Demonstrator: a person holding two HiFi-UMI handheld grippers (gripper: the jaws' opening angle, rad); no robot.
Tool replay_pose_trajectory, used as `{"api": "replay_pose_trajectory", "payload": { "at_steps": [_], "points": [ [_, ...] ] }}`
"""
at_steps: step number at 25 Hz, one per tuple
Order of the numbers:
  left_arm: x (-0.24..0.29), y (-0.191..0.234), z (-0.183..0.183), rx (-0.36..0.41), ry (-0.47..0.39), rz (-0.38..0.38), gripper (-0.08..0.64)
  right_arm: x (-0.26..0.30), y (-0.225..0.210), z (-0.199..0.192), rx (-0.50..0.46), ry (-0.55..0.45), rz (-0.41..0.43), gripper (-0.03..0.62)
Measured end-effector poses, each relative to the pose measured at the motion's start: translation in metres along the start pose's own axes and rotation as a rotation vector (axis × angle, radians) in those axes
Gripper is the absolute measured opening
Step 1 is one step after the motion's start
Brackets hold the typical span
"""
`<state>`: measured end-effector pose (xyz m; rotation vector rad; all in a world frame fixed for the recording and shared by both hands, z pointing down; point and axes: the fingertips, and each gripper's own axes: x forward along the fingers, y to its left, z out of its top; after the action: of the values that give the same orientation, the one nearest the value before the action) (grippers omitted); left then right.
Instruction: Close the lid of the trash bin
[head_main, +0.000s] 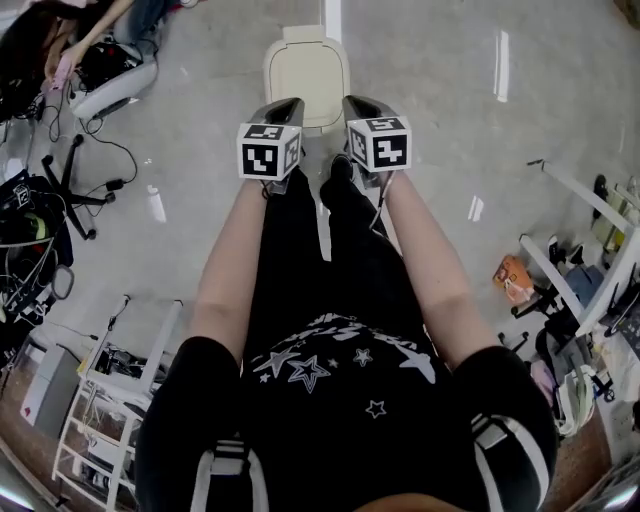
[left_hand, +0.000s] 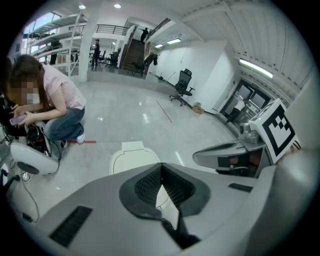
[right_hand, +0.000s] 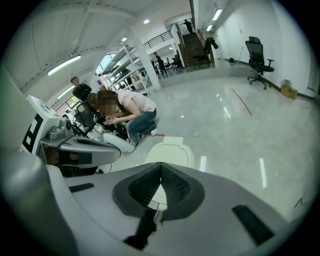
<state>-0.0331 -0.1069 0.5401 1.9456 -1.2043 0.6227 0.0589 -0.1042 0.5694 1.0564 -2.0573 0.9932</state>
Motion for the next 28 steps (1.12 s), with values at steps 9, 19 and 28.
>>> {"api": "replay_pose_trajectory", "payload": {
  "at_steps": [9, 19, 28],
  "points": [
    [-0.072, -0.053, 0.036, -0.051, -0.17, 0.044, 0.011, -0.072, 0.03, 0.047, -0.083, -0.107, 0.076, 0.006],
    [-0.116, -0.07, 0.081, -0.001, -0.317, 0.047, 0.011, -0.121, 0.052, 0.078, -0.094, -0.224, 0.115, 0.006],
    [-0.174, -0.088, 0.081, 0.039, -0.427, -0.015, 0.011, -0.17, 0.077, 0.073, -0.082, -0.334, 0.074, 0.006]
  ]
}}
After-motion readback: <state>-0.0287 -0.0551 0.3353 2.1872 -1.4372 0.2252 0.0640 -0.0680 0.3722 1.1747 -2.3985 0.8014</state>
